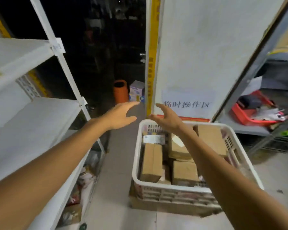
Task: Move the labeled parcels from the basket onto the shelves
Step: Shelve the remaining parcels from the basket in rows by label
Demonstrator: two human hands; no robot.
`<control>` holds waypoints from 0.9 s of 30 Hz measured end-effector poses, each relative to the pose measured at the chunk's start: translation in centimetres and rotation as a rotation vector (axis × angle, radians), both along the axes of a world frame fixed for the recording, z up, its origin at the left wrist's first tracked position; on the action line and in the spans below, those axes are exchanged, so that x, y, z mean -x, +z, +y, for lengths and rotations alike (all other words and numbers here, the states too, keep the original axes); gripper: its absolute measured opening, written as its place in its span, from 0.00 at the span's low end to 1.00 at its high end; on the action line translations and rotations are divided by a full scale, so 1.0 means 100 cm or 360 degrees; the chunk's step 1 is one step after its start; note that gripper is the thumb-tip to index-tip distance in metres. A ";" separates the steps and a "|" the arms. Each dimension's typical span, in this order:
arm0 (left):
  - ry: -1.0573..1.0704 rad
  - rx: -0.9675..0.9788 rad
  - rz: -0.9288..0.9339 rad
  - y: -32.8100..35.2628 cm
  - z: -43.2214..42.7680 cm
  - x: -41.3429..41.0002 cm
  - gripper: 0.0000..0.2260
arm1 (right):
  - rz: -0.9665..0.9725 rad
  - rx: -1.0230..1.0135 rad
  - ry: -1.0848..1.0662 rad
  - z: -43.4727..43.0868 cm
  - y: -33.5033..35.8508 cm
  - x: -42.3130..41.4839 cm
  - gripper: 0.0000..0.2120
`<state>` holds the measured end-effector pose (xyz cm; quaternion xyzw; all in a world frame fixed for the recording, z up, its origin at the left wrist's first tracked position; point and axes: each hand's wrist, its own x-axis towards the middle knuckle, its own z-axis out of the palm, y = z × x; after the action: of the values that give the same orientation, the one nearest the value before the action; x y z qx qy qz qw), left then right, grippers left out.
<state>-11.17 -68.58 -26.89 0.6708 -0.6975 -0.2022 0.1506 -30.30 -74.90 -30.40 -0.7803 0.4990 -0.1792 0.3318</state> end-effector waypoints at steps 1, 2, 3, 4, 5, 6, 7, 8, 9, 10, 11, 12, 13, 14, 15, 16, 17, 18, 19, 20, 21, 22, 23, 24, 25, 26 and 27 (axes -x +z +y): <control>-0.0037 -0.0037 0.0044 -0.013 -0.006 0.019 0.27 | -0.0017 -0.0019 -0.0023 0.000 -0.010 0.020 0.32; -0.0075 -0.0071 0.0076 -0.026 -0.010 0.038 0.27 | -0.0044 -0.0052 -0.0051 0.002 -0.021 0.040 0.31; -0.0095 -0.0088 0.0109 -0.038 -0.013 0.056 0.26 | -0.0079 -0.0086 -0.0071 0.005 -0.031 0.058 0.30; -0.0109 -0.0098 0.0143 -0.049 -0.015 0.072 0.25 | -0.0104 -0.0123 -0.0094 0.008 -0.040 0.075 0.29; -0.0139 -0.0127 0.0170 -0.060 -0.018 0.086 0.23 | -0.0115 -0.0164 -0.0123 0.010 -0.049 0.091 0.28; -0.0180 -0.0177 0.0177 -0.068 -0.021 0.099 0.23 | -0.0093 -0.0202 -0.0155 0.013 -0.056 0.107 0.28; -0.0209 -0.0237 0.0169 -0.077 -0.024 0.110 0.24 | -0.0068 -0.0234 -0.0178 0.014 -0.062 0.120 0.28; -0.0228 -0.0288 0.0166 -0.087 -0.030 0.120 0.25 | -0.0052 -0.0280 -0.0209 0.013 -0.069 0.131 0.29; -0.0251 -0.0329 0.0168 -0.095 -0.036 0.127 0.25 | -0.0049 -0.0329 -0.0247 0.010 -0.076 0.142 0.30; -0.0281 -0.0354 0.0163 -0.103 -0.043 0.135 0.26 | -0.0047 -0.0366 -0.0287 0.006 -0.084 0.151 0.30; -0.0304 -0.0372 0.0136 -0.110 -0.050 0.142 0.26 | -0.0048 -0.0388 -0.0314 0.002 -0.091 0.159 0.30; -0.0332 -0.0382 0.0086 -0.115 -0.058 0.148 0.26 | -0.0044 -0.0409 -0.0339 -0.003 -0.097 0.167 0.30; -0.0363 -0.0391 0.0039 -0.120 -0.066 0.154 0.26 | -0.0033 -0.0428 -0.0363 -0.008 -0.102 0.174 0.30; -0.0397 -0.0402 0.0013 -0.127 -0.076 0.159 0.27 | -0.0015 -0.0440 -0.0389 -0.013 -0.108 0.180 0.30; -0.0423 -0.0415 0.0016 -0.134 -0.086 0.164 0.27 | 0.0004 -0.0447 -0.0415 -0.019 -0.112 0.186 0.30; -0.0435 -0.0433 0.0040 -0.140 -0.097 0.168 0.27 | 0.0021 -0.0463 -0.0454 -0.025 -0.116 0.192 0.30; -0.0439 -0.0460 0.0066 -0.147 -0.107 0.173 0.28 | 0.0035 -0.0487 -0.0498 -0.030 -0.121 0.198 0.30; -0.0436 -0.0482 0.0083 -0.155 -0.117 0.178 0.27 | 0.0048 -0.0519 -0.0533 -0.036 -0.126 0.203 0.30; -0.0425 -0.0503 0.0093 -0.161 -0.125 0.184 0.27 | 0.0062 -0.0551 -0.0551 -0.041 -0.131 0.209 0.30; -0.0419 -0.0522 0.0102 -0.169 -0.134 0.191 0.26 | 0.0070 -0.0586 -0.0571 -0.047 -0.136 0.216 0.30; -0.0422 -0.0538 0.0110 -0.177 -0.142 0.198 0.25 | 0.0075 -0.0616 -0.0598 -0.052 -0.141 0.223 0.30; -0.0432 -0.0555 0.0118 -0.185 -0.151 0.205 0.25 | 0.0081 -0.0643 -0.0627 -0.057 -0.147 0.231 0.30; -0.0436 -0.0567 0.0136 -0.194 -0.159 0.212 0.24 | 0.0091 -0.0662 -0.0652 -0.062 -0.152 0.239 0.30; -0.0423 -0.0593 0.0153 -0.203 -0.166 0.220 0.24 | 0.0102 -0.0677 -0.0673 -0.068 -0.158 0.248 0.30; -0.0403 -0.0627 0.0165 -0.211 -0.172 0.227 0.24 | 0.0110 -0.0689 -0.0683 -0.074 -0.164 0.257 0.30; -0.0393 -0.0666 0.0171 -0.218 -0.177 0.235 0.24 | 0.0112 -0.0702 -0.0689 -0.081 -0.171 0.266 0.29; -0.0390 -0.0707 0.0182 -0.225 -0.181 0.243 0.24 | 0.0115 -0.0717 -0.0693 -0.088 -0.177 0.275 0.29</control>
<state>-35.45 -86.67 -49.38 0.5853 -0.7024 -0.4047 0.0132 -57.82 -83.70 -48.14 -0.5677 0.6931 -0.1030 0.4322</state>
